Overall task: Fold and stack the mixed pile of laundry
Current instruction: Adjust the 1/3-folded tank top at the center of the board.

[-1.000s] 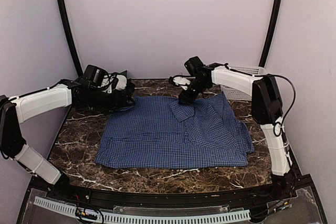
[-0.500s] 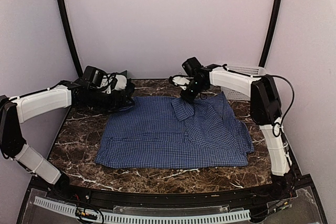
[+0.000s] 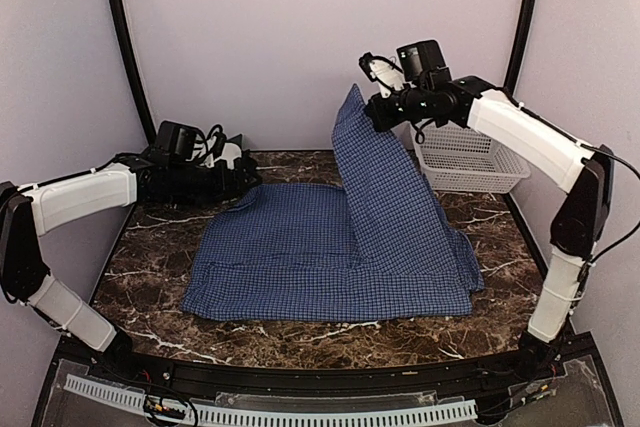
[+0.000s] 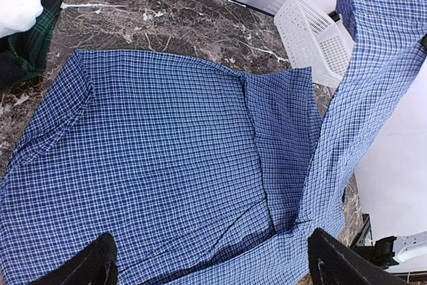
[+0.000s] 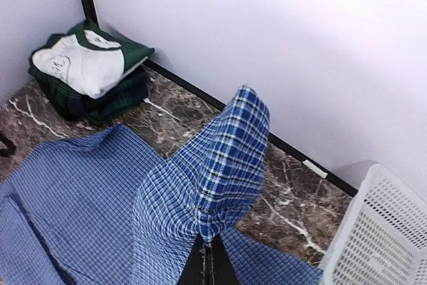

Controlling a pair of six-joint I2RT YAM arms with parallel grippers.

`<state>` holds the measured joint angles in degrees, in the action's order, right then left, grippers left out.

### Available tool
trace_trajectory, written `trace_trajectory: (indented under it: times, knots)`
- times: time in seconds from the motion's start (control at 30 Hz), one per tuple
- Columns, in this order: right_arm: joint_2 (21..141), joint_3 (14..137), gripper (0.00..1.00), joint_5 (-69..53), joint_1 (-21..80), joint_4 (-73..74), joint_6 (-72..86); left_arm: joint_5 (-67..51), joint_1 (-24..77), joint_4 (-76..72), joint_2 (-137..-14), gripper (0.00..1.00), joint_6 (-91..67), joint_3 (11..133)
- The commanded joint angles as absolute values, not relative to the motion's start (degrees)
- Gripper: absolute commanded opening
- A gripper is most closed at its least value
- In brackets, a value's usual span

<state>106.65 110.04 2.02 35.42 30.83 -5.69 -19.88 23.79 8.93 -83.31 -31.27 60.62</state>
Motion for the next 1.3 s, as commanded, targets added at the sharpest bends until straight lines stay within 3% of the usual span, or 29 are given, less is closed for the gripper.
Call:
trace_trajectory:
  times: [0.0, 0.33, 0.7, 1.03, 1.2, 1.27]
  knots:
    - [102.4, 100.9, 0.00, -5.6, 37.1, 27.3, 3.8, -19.4, 24.1, 8.0, -81.7, 0.99, -31.8, 59.9]
    - [105.4, 89.7, 0.00, -6.1, 48.7, 22.9, 11.2, -14.6, 23.0, 12.9, -79.4, 0.99, -34.3, 55.7]
    - [120.5, 104.1, 0.00, -3.5, 60.6, 24.4, 17.6, -11.9, 14.9, 19.2, -69.4, 0.99, -37.7, 51.0]
    - [125.5, 106.1, 0.01, -10.4, 65.8, 20.9, 18.7, -14.2, 13.2, 20.3, -69.7, 0.99, -36.8, 50.0]
    - [125.4, 106.2, 0.52, -17.7, 65.8, 21.5, 16.6, -15.7, 13.2, 19.7, -70.6, 0.99, -37.0, 49.0]
    - [121.3, 102.6, 0.62, -18.7, 65.7, 18.8, 16.2, -15.6, 13.2, 19.3, -70.4, 0.99, -36.9, 48.7]
